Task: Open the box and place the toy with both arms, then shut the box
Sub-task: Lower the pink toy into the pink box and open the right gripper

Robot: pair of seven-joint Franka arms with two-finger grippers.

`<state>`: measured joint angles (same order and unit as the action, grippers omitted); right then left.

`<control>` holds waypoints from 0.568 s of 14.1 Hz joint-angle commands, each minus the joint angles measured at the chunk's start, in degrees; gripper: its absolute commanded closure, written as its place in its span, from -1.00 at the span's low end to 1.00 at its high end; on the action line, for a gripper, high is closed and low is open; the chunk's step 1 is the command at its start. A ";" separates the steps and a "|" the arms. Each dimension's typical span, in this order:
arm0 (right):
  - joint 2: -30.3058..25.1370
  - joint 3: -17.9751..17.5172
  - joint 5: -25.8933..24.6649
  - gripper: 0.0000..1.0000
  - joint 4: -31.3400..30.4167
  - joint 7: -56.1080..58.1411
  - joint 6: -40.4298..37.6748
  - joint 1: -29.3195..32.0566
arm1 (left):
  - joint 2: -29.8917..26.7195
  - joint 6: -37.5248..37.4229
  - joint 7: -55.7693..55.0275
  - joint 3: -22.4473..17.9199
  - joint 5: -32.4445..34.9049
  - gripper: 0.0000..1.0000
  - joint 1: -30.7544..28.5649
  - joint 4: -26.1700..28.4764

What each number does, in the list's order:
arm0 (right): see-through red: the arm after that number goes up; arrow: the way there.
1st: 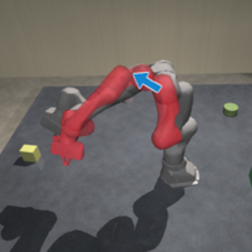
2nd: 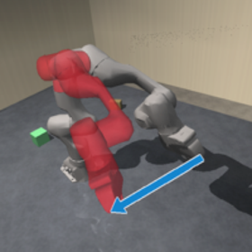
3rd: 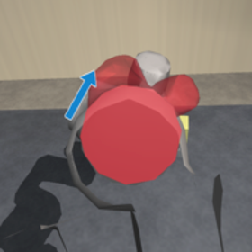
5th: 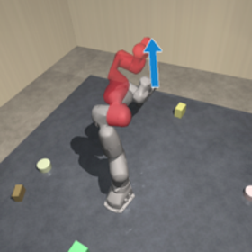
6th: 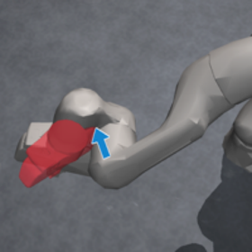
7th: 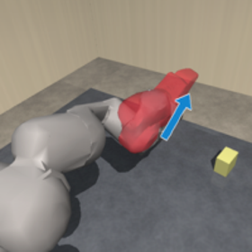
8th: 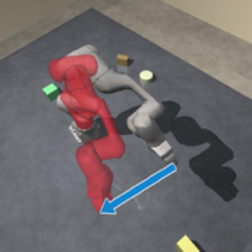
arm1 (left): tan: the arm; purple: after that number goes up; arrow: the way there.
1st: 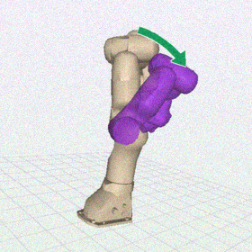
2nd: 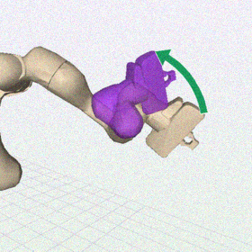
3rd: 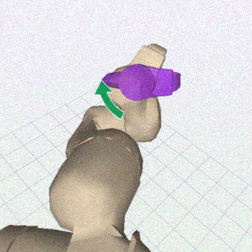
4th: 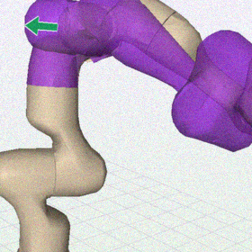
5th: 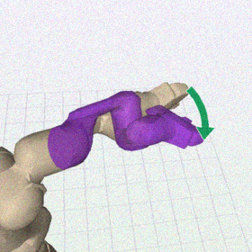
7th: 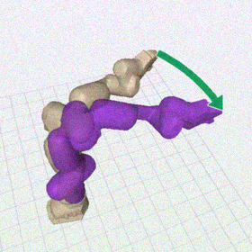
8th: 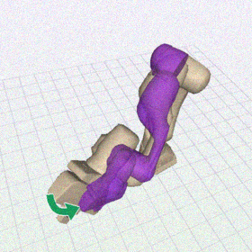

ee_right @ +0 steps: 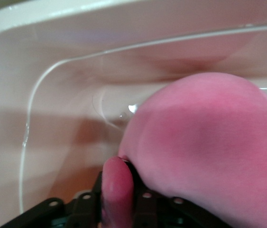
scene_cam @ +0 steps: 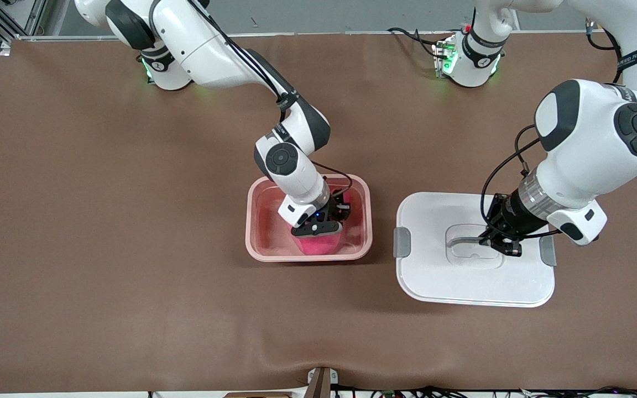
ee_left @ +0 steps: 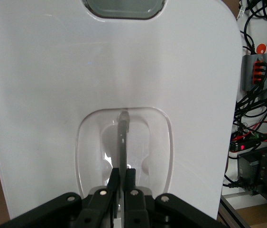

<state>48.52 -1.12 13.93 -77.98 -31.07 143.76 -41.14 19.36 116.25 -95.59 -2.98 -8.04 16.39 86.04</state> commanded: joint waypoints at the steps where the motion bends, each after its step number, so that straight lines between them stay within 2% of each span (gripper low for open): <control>1: -1.49 0.94 -1.71 -1.00 -2.26 -0.66 -0.24 0.18 | -1.95 0.73 1.28 0.52 -1.10 1.00 -0.57 1.93; 6: -6.85 1.03 -1.54 -1.00 -1.91 -0.75 -1.20 0.88 | -1.95 0.73 1.19 0.52 -1.10 1.00 -0.48 1.93; 8: -10.53 1.03 -1.54 -1.00 -1.91 -0.40 -6.27 2.63 | -2.04 0.64 1.28 0.52 -1.19 1.00 -0.57 1.93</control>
<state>43.21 0.41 13.64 -77.75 -31.07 141.85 -40.60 19.35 116.25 -95.59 -2.95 -8.04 16.39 86.12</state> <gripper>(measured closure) 0.000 0.930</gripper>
